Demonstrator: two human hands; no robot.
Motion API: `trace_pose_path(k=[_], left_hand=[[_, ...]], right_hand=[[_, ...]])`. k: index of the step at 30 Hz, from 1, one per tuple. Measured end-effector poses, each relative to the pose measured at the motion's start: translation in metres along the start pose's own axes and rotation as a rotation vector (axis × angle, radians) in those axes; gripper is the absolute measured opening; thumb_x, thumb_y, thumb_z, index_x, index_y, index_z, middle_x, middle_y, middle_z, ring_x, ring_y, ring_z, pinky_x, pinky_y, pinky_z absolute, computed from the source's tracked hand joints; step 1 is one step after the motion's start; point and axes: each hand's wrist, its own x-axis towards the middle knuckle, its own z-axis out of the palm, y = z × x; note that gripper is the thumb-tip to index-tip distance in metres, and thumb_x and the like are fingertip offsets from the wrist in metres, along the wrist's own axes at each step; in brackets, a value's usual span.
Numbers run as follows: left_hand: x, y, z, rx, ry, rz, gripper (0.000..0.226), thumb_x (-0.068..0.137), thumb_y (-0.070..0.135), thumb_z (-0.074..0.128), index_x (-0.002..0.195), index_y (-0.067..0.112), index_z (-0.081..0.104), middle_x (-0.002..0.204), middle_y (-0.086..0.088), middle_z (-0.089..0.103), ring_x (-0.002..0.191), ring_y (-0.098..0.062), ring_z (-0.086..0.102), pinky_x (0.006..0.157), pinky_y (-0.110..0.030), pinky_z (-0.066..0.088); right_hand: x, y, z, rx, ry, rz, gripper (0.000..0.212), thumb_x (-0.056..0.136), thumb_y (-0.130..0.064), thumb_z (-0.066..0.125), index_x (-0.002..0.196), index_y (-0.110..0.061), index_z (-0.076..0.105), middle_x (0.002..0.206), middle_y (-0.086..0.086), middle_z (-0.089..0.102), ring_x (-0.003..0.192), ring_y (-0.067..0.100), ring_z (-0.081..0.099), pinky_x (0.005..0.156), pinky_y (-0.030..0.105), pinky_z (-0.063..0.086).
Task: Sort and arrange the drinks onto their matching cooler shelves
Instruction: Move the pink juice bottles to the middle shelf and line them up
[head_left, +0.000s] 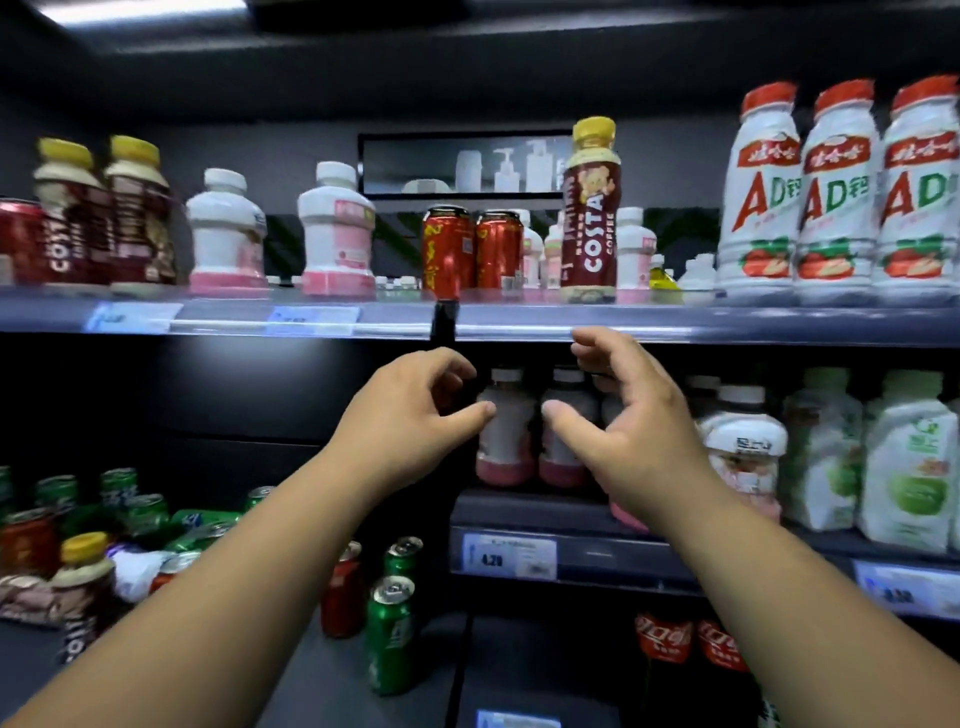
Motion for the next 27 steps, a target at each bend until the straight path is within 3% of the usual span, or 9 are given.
trace_pose_path(k=[6, 11, 16, 19, 22, 27], left_hand=[[0.007, -0.045, -0.078, 0.021, 0.046, 0.035, 0.034, 0.075, 0.052, 0.073, 0.103, 0.034, 0.064, 0.096, 0.012, 0.065, 0.089, -0.006, 0.064, 0.082, -0.035, 0.054], [0.025, -0.092, -0.139, 0.042, 0.106, 0.045, 0.037, 0.078, 0.038, 0.077, 0.110, 0.025, 0.064, 0.098, 0.005, 0.065, 0.085, -0.012, 0.065, 0.077, -0.032, 0.055], [0.049, -0.145, -0.178, 0.090, 0.174, 0.011, 0.040, 0.077, 0.041, 0.074, 0.114, 0.031, 0.060, 0.102, 0.008, 0.063, 0.086, -0.011, 0.065, 0.082, -0.039, 0.055], [0.069, -0.168, -0.189, 0.163, 0.170, -0.013, 0.048, 0.077, 0.041, 0.073, 0.120, 0.030, 0.056, 0.113, 0.004, 0.059, 0.100, -0.019, 0.061, 0.089, -0.039, 0.051], [0.094, -0.185, -0.192, 0.251, 0.170, -0.035, 0.060, 0.077, 0.039, 0.073, 0.130, 0.023, 0.050, 0.121, -0.008, 0.052, 0.110, -0.030, 0.054, 0.094, -0.039, 0.045], [0.124, -0.193, -0.180, 0.244, 0.279, -0.140, 0.080, 0.076, 0.046, 0.071, 0.140, 0.021, 0.031, 0.127, -0.016, 0.038, 0.115, -0.039, 0.044, 0.101, -0.043, 0.037]], right_hand=[[0.036, -0.060, 0.064, 0.051, -0.022, -0.038, 0.053, 0.082, -0.024, 0.079, 0.129, -0.032, 0.057, 0.120, -0.008, 0.061, 0.113, 0.007, 0.058, 0.097, 0.024, 0.047], [0.077, -0.104, 0.120, -0.035, -0.032, -0.093, 0.055, 0.082, -0.026, 0.076, 0.132, -0.028, 0.055, 0.120, -0.010, 0.057, 0.114, 0.007, 0.054, 0.096, 0.025, 0.045], [0.121, -0.127, 0.168, -0.160, -0.056, -0.038, 0.066, 0.081, -0.033, 0.074, 0.141, -0.031, 0.046, 0.129, -0.004, 0.053, 0.117, 0.016, 0.052, 0.099, 0.034, 0.045], [0.145, -0.133, 0.185, -0.220, -0.048, 0.035, 0.075, 0.080, -0.032, 0.075, 0.145, -0.031, 0.038, 0.133, -0.001, 0.046, 0.119, 0.021, 0.048, 0.100, 0.035, 0.042], [0.163, -0.136, 0.197, -0.273, -0.018, 0.099, 0.082, 0.076, -0.031, 0.073, 0.146, -0.033, 0.029, 0.137, 0.004, 0.044, 0.119, 0.027, 0.050, 0.101, 0.046, 0.047], [0.179, -0.135, 0.204, -0.304, -0.032, 0.200, 0.092, 0.080, -0.037, 0.072, 0.152, -0.033, 0.015, 0.141, 0.008, 0.045, 0.111, 0.026, 0.053, 0.097, 0.043, 0.049]])
